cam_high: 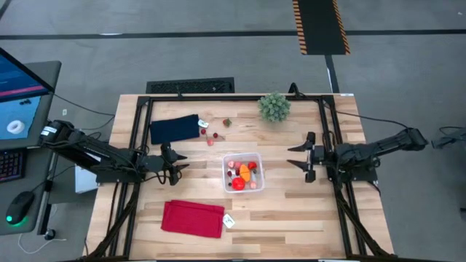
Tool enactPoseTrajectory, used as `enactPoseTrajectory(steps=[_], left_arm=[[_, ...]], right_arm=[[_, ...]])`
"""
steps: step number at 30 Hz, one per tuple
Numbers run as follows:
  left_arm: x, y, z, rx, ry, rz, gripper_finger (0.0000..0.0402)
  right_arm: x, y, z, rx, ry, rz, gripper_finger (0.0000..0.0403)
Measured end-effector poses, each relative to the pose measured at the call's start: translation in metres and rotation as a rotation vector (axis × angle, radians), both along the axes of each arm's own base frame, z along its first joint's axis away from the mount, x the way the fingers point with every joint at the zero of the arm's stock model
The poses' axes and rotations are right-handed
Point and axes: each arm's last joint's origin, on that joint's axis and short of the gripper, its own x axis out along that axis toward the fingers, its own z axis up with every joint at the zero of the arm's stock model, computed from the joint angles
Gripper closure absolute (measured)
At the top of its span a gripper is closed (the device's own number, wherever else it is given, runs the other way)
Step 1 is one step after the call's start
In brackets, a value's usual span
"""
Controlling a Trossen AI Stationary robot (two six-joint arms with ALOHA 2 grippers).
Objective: Pick and placing Produce into tupperware
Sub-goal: Put the pink peach into the transparent bin
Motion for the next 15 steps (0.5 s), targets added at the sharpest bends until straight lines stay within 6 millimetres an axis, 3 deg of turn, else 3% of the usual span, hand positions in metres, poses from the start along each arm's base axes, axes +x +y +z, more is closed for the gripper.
enactPoseTrajectory(steps=[5, 15], left_arm=[[0.0, 0.0, 0.0, 0.0, 0.0, 0.0, 0.0256], [0.0, 0.0, -0.0001, 0.0, 0.001, 0.0, 0.0256]], right_arm=[[-0.0046, -0.0044, -0.0005, 0.086, -0.01, -0.069, 0.0178], [-0.005, -0.0068, -0.0055, 0.042, 0.043, -0.096, 0.0179]])
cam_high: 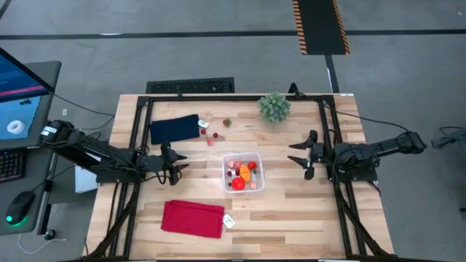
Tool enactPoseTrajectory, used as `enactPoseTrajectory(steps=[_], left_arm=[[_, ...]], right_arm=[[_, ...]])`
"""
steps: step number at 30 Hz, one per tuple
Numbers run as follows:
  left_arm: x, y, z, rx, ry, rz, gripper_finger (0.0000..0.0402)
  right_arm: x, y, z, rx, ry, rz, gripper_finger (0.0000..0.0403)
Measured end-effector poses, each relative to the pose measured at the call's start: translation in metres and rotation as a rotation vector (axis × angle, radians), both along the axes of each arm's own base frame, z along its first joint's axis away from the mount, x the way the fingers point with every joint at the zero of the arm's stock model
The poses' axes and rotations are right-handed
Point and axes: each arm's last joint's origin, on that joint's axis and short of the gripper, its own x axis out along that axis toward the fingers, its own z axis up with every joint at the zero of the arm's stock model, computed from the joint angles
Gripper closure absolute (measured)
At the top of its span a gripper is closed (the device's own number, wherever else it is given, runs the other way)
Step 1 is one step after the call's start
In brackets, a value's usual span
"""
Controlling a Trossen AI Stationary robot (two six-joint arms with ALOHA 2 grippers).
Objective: Pick and placing Produce into tupperware
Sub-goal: Put the pink peach into the transparent bin
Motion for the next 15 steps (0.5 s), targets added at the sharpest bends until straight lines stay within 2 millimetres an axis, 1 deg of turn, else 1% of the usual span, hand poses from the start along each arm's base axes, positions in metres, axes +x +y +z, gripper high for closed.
enactPoseTrajectory(steps=[15], left_arm=[[0.0005, -0.0001, 0.0008, -0.004, -0.012, 0.004, 0.0256]], right_arm=[[0.0, 0.0, -0.0001, -0.001, 0.0, 0.001, 0.0179]])
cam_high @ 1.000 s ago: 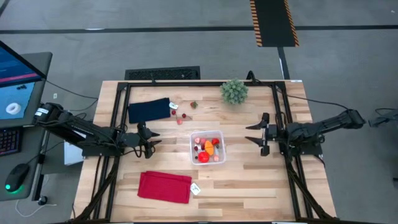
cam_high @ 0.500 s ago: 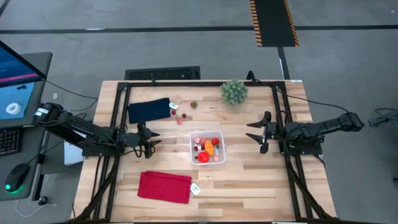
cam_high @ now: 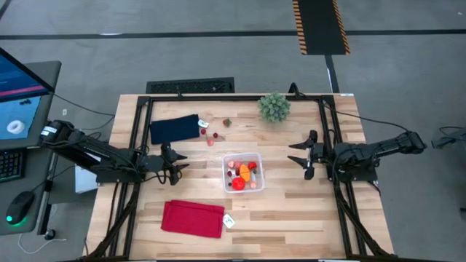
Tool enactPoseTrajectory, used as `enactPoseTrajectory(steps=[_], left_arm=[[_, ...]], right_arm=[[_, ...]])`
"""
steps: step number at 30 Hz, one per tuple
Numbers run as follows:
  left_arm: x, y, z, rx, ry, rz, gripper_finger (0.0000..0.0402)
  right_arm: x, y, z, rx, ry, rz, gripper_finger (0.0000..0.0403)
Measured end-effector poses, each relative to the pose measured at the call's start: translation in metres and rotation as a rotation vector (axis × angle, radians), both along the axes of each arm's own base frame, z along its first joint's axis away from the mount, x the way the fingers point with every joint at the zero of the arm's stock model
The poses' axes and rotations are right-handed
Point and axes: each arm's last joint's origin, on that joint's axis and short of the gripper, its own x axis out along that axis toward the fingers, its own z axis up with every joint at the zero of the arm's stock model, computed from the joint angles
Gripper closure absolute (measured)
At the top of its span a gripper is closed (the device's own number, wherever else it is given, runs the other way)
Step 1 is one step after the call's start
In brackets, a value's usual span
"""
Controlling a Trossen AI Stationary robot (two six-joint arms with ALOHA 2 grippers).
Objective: Pick and placing Produce into tupperware
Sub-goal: Put the pink peach into the transparent bin
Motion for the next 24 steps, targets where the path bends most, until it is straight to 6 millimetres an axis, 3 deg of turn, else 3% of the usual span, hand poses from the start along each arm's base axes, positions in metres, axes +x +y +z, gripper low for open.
enactPoseTrajectory(steps=[6, 10, 17, 24], left_arm=[[0.009, 0.0, 0.019, -0.374, -0.332, 0.211, 0.0256], [0.01, 0.0, 0.022, -0.505, -0.416, 0.286, 0.0256], [0.009, 0.004, 0.024, -0.462, -0.491, 0.42, 0.0256], [0.016, 0.003, 0.03, -0.278, -0.387, 0.42, 0.0256]], right_arm=[[0.0, 0.0, 0.0, 0.0, 0.0, 0.0, 0.0179], [0.0, 0.0, 0.0, 0.0, 0.0, 0.0, 0.0179], [0.0, 0.0, 0.0, 0.0, 0.0, 0.0, 0.0179], [0.0, 0.0, 0.0, 0.0, 0.0, 0.0, 0.0179]])
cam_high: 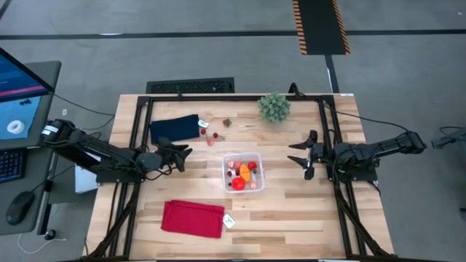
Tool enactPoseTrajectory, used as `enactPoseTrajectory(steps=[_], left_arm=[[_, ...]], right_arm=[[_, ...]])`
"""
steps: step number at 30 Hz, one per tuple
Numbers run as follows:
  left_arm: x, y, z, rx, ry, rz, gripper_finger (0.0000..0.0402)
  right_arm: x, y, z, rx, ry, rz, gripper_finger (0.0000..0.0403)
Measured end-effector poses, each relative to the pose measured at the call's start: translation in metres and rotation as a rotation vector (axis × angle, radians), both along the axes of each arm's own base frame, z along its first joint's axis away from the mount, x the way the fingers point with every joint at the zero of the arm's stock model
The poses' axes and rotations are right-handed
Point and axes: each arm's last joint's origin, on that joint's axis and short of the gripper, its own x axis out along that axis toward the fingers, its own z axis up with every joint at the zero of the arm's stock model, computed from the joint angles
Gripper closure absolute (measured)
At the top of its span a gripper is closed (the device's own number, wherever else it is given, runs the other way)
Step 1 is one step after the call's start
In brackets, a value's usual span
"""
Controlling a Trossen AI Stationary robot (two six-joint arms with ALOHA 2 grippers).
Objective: Pick and placing Produce into tupperware
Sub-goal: Put the pink peach into the transparent bin
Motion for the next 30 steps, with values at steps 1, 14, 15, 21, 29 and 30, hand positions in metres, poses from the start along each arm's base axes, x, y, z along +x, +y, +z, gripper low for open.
enactPoseTrajectory(steps=[1, 14, 15, 21, 29, 30], left_arm=[[0.0, 0.0, -0.002, 0.015, 0.029, 0.015, 0.0256], [0.01, -0.006, -0.024, -0.084, 0.15, -0.079, 0.0256], [0.011, -0.006, -0.026, -0.088, 0.161, -0.073, 0.0256], [0.023, -0.009, -0.028, 0.004, 0.152, -0.116, 0.0256], [0.058, -0.013, -0.031, 0.108, 0.305, -0.03, 0.0249], [0.062, -0.013, -0.032, 0.113, 0.318, -0.021, 0.0244]], right_arm=[[0.0, 0.0, 0.0, 0.0, 0.0, 0.0, 0.0179], [0.0, 0.0, 0.0, 0.0, 0.001, 0.0, 0.0179], [0.0, 0.0, 0.0, 0.0, 0.001, 0.0, 0.0179], [0.0, 0.0, 0.0, 0.0, 0.001, 0.0, 0.0179], [0.0, 0.0, 0.0, 0.0, 0.001, 0.0, 0.0179], [0.0, 0.0, 0.0, 0.0, 0.0, 0.0, 0.0179]])
